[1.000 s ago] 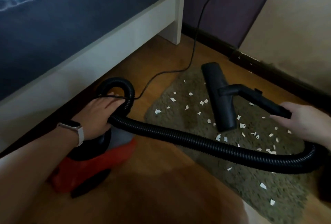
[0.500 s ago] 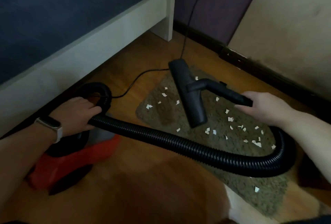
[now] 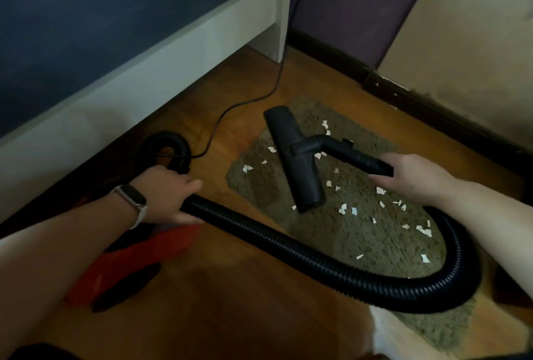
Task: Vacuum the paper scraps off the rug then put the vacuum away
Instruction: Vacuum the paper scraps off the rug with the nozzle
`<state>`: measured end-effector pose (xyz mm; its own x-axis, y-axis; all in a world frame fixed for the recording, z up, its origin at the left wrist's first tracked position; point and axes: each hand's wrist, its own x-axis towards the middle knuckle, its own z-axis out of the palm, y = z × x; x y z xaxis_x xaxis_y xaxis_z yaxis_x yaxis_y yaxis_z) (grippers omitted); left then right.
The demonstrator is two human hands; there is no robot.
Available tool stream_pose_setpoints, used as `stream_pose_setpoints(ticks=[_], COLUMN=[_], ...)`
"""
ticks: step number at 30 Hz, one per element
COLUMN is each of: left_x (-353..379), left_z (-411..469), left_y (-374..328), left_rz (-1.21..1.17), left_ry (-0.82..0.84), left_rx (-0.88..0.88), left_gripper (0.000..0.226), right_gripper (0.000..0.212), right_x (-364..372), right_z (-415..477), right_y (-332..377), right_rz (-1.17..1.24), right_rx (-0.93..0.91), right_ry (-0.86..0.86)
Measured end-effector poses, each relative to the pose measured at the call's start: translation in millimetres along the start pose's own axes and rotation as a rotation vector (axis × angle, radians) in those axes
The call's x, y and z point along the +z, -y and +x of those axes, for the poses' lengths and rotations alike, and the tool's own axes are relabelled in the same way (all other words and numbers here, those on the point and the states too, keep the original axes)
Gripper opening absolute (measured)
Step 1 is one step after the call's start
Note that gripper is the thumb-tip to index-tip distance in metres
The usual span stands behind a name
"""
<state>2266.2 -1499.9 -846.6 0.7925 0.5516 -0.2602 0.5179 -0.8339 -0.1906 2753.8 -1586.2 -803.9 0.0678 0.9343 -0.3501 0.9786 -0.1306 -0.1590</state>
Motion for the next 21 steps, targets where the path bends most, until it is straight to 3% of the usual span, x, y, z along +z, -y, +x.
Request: stream_pose_setpoints(ticks=[4,6,9,15,21], left_x=[-8.8,-13.0,-15.1,-24.7,-40.2], left_z=[26.8,37.2,53.4,91.0,77.8], left_y=[-27.5,-43.2,-67.6,-83.2,-60.9], left_rz=[-0.025,-0.049,-0.123,-0.249,-0.359], left_ry=[-0.007,-0.015,0.170,0.542,0.769], left_rx=[0.092,0.158,0.228,0.163,-0.019], left_gripper=[0.087,0.072,0.049,0.066,0.056], right_gripper=[0.021,0.022,0.022,0.023,0.025], right_x=[12.5,17.9,26.2,42.1,53.0], right_z=[13.7,18.0,22.8,30.4,40.8], right_y=[8.9,7.1,-3.9,-35.7,-37.1], right_rz=[-0.007,-0.015,-0.028,-0.002,0.063], right_rx=[-0.063,-0.084,-0.077,-0.046,-0.018], right_ry=[0.017,0.035,0.048,0.060,0.138])
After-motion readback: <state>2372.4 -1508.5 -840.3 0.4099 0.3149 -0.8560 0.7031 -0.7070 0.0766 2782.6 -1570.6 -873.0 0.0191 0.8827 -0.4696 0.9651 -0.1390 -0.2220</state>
